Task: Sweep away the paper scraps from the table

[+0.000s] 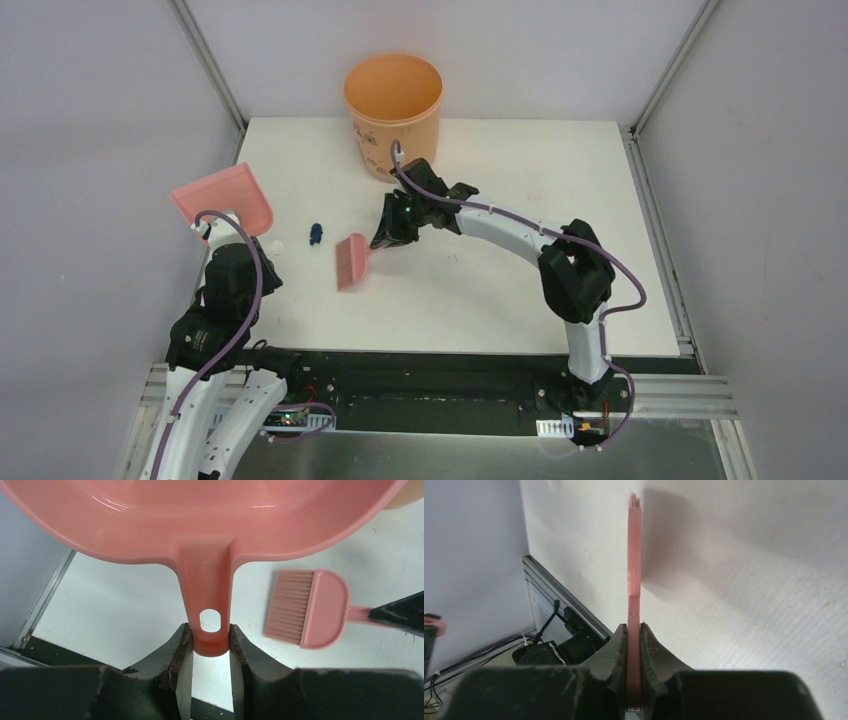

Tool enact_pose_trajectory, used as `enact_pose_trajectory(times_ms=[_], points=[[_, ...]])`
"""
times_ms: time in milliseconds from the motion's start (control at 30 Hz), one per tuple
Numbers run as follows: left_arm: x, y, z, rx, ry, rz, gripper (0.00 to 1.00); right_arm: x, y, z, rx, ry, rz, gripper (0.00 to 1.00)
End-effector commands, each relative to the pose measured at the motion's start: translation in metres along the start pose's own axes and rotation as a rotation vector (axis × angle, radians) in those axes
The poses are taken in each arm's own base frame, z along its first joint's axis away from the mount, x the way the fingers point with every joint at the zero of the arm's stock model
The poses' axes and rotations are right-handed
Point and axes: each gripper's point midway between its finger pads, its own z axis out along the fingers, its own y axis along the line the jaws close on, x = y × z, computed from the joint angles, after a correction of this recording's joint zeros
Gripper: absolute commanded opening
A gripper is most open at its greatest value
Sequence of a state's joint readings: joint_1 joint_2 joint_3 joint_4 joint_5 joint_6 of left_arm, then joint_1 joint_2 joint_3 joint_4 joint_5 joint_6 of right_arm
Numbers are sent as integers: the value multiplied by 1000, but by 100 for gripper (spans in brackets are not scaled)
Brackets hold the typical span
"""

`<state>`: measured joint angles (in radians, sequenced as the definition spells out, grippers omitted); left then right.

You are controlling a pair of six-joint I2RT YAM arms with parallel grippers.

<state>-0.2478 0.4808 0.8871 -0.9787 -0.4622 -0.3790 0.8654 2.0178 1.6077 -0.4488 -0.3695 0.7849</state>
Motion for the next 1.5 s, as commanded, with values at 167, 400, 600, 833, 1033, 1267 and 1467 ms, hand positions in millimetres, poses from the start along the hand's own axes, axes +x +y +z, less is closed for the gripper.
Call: enact_pose_trajectory(times_ms=[167, 400, 600, 833, 1033, 1267, 1467], points=[[-8, -8, 3, 30, -25, -9, 0, -34, 134, -2, -428, -14, -123, 0], [-5, -12, 5, 46, -12, -1, 0, -54, 174, 68, -553, -61, -147, 0], [-3, -18, 9, 66, 6, 13, 0, -56, 171, 92, -388, -153, -93, 0], [-1, -22, 10, 88, 19, 23, 0, -78, 135, 93, -145, -290, -49, 0], [-3, -23, 7, 102, 3, 17, 0, -96, 87, 91, 3, -344, -4, 0], [-4, -25, 5, 118, -4, 15, 0, -102, 34, 81, 108, -314, 75, 0], [-5, -25, 4, 127, -18, 10, 0, -97, -20, 56, 174, -276, 190, 0]])
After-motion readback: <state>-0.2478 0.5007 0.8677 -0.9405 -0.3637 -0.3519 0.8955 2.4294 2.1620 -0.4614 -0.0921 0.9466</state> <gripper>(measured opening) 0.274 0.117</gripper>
